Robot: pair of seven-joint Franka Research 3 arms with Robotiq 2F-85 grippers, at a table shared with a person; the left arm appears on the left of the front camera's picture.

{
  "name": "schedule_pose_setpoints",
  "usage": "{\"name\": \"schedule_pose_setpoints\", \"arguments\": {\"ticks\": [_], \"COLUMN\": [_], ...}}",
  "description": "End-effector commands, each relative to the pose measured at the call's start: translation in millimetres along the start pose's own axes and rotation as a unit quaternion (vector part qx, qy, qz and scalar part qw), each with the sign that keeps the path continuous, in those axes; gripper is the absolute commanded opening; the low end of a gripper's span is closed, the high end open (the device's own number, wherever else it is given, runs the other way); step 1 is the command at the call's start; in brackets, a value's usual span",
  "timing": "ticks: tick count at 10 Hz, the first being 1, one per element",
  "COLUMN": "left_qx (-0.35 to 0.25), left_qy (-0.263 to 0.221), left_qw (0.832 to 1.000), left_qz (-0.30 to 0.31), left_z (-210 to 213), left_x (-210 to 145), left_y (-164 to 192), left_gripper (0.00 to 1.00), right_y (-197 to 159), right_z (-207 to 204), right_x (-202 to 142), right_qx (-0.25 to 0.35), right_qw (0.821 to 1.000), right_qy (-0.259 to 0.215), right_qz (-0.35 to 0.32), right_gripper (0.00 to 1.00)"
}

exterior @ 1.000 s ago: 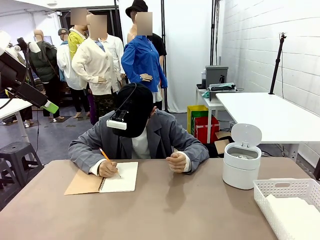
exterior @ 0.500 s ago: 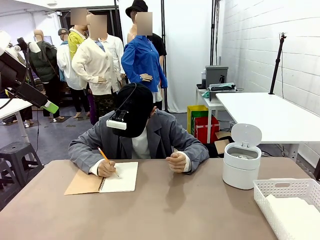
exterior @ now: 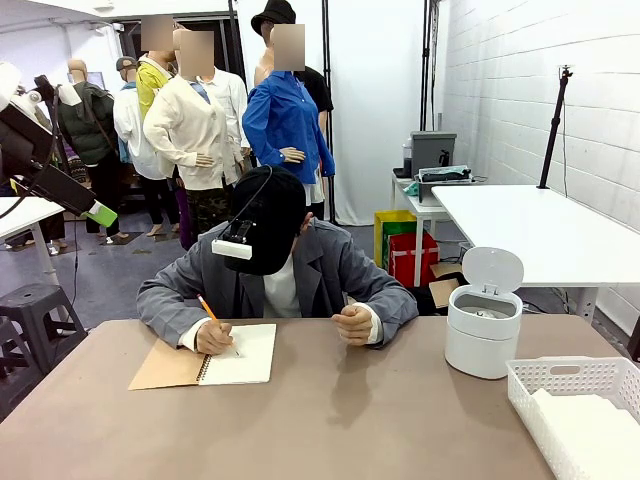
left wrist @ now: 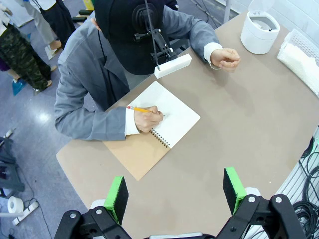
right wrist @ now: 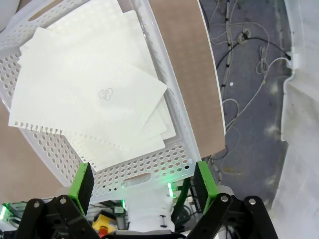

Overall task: Sort the paper based on its condition.
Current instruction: If a person hands you a paper, place it in the Organizing basket , and if it's crumpled, put it in the Trash can.

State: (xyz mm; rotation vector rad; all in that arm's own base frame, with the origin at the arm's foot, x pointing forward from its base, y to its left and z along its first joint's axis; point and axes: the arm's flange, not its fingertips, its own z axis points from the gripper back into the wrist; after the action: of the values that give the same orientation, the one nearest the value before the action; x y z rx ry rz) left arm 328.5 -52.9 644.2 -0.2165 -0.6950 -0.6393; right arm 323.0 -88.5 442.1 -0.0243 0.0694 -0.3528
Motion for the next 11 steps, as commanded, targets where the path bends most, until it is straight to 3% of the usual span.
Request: {"name": "schedule_pose_setpoints", "arguments": {"ticks": [1,7,9,11], "left_qx": [0.0,0.0,0.0,0.0], "left_qy": [0.0,0.0,0.0,0.0], "left_qw": [1.0,1.0,1.0,1.0], "left_qz": [-0.001,-0.001,-0.001,-0.001], "left_z": [0,0,0,0], "left_x": [0,0,0,0], "left_y": [0,0,0,0], "left_gripper": [1.0,1.0,1.0,1.0], "right_y": [4,56,84,109], "right_z": [13,107,141,176], "right_x": [-5,0,9,13], "right_qx": [0.012,0.059,0.067,0.128], "right_qw": [1.0,0.976,0.956,0.924], "right_qy": [-0.025,-0.093,-0.149,-0.204], "right_qz": [0.014,0.189,0.245,0.296], "right_gripper": [1.0,1.0,1.0,1.0]}}
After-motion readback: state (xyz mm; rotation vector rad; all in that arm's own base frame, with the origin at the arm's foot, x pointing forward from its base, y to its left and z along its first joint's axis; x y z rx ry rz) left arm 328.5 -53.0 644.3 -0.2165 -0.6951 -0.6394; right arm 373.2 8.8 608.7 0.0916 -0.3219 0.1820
